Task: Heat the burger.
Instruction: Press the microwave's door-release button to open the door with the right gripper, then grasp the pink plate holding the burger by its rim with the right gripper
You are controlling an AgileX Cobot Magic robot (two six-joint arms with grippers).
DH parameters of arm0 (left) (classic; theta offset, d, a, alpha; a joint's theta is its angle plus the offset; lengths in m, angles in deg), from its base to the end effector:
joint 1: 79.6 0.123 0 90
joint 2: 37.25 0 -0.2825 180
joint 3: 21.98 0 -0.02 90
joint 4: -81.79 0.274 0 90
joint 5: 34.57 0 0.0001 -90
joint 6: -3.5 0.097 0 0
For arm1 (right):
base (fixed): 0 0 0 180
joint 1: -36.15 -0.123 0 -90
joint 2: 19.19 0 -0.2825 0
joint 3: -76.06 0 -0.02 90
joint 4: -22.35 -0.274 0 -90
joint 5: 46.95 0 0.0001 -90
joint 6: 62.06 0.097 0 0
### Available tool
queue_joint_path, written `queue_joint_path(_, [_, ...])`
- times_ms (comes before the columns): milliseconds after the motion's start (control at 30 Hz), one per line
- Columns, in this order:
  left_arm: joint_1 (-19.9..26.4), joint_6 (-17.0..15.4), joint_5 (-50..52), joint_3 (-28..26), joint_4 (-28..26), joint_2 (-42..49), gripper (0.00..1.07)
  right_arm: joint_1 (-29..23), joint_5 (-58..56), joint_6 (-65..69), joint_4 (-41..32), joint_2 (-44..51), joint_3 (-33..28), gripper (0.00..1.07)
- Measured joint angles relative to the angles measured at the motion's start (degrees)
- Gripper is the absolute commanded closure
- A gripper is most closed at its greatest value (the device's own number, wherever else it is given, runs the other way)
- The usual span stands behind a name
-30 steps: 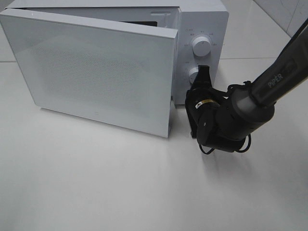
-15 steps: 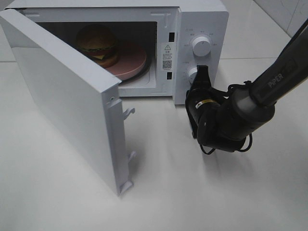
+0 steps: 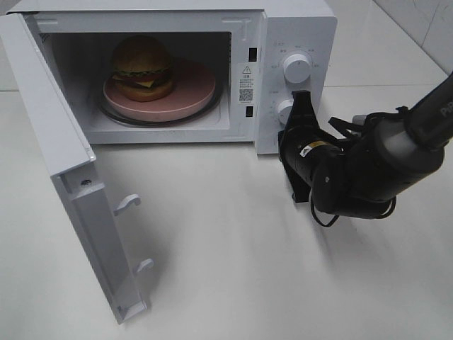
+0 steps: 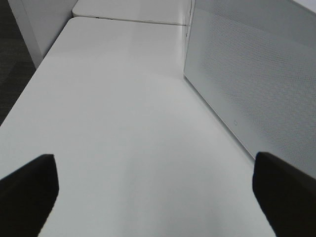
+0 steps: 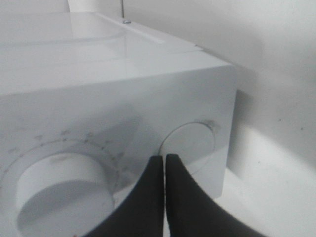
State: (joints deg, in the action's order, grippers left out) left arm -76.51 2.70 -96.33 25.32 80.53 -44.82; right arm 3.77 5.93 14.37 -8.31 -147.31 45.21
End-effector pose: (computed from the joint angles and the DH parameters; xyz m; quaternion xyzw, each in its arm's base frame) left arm 0.0193 -0.0008 0.2907 -0.0282 0.8504 -0.0005 0.5253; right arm 0.3374 0.1673 0.0658 0.5247 0.6191 0.4292 0.3965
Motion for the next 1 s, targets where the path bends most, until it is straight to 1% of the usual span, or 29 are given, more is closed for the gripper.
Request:
queue_joint_path(100, [0.0, 0.0, 0.0, 0.0, 0.0, 0.0, 0.06, 0.0, 0.0, 0.17, 0.63, 0.74, -0.8, 1.07])
queue_joint_path(167, [0.0, 0.0, 0.0, 0.0, 0.0, 0.0, 0.06, 0.0, 0.0, 0.17, 1.09, 3.55, -4.47, 1.07])
queue_joint_path(200, [0.0, 0.0, 0.0, 0.0, 0.0, 0.0, 0.06, 0.0, 0.0, 0.17, 1.09, 3.55, -4.47, 1.07])
queue_joint_path(267, [0.0, 0.0, 0.0, 0.0, 0.0, 0.0, 0.06, 0.0, -0.97, 0.17, 2.23, 6.07, -7.1, 1.07])
queue_joint_path(300, [0.0, 0.0, 0.0, 0.0, 0.0, 0.0, 0.06, 0.0, -0.97, 0.17, 2.23, 6.07, -7.1, 1.07])
queue_joint_path(367, [0.0, 0.0, 0.0, 0.0, 0.0, 0.0, 0.06, 0.0, -3.67, 0.0, 3.84, 9.22, -9.51, 1.07])
queue_joint_path(400, [0.0, 0.0, 0.0, 0.0, 0.0, 0.0, 0.06, 0.0, -3.67, 0.0, 3.84, 9.22, -9.51, 1.07])
queue_joint_path(433, [0.0, 0.0, 0.0, 0.0, 0.0, 0.0, 0.06, 0.0, -5.21, -0.46, 4.53, 11.4, -11.29, 1.07])
queue_joint_path(500, [0.0, 0.0, 0.0, 0.0, 0.0, 0.0, 0.06, 0.0, -5.96, -1.09, 4.87, 12.61, -12.15, 1.07])
queue_joint_path(533, [0.0, 0.0, 0.0, 0.0, 0.0, 0.0, 0.06, 0.0, -6.76, -2.06, 5.16, 14.73, -13.75, 1.07])
queue_joint_path(567, [0.0, 0.0, 0.0, 0.0, 0.0, 0.0, 0.06, 0.0, -6.76, -2.06, 5.16, 14.73, -13.75, 1.07])
queue_joint_path(733, [0.0, 0.0, 0.0, 0.0, 0.0, 0.0, 0.06, 0.0, -11.12, -7.96, 5.16, 22.17, -17.42, 1.07])
queue_joint_path(767, [0.0, 0.0, 0.0, 0.0, 0.0, 0.0, 0.06, 0.0, -11.12, -7.96, 5.16, 22.17, -17.42, 1.07])
queue_joint_path(800, [0.0, 0.0, 0.0, 0.0, 0.0, 0.0, 0.06, 0.0, -13.81, -11.34, 5.21, 25.04, -18.05, 1.07])
queue_joint_path(867, [0.0, 0.0, 0.0, 0.0, 0.0, 0.0, 0.06, 0.0, -15.53, -12.95, 5.21, 26.13, -18.16, 1.07])
queue_joint_path(900, [0.0, 0.0, 0.0, 0.0, 0.0, 0.0, 0.06, 0.0, -18.68, -16.96, 5.33, 28.88, -18.22, 1.07])
queue_joint_path(933, [0.0, 0.0, 0.0, 0.0, 0.0, 0.0, 0.06, 0.0, -18.68, -16.96, 5.33, 28.88, -18.22, 1.07])
queue_joint_path(967, [0.0, 0.0, 0.0, 0.0, 0.0, 0.0, 0.06, 0.0, -21.94, -21.72, 5.5, 31.28, -18.22, 1.07])
queue_joint_path(1000, [0.0, 0.0, 0.0, 0.0, 0.0, 0.0, 0.06, 0.0, -21.94, -21.72, 5.5, 31.28, -18.22, 1.07])
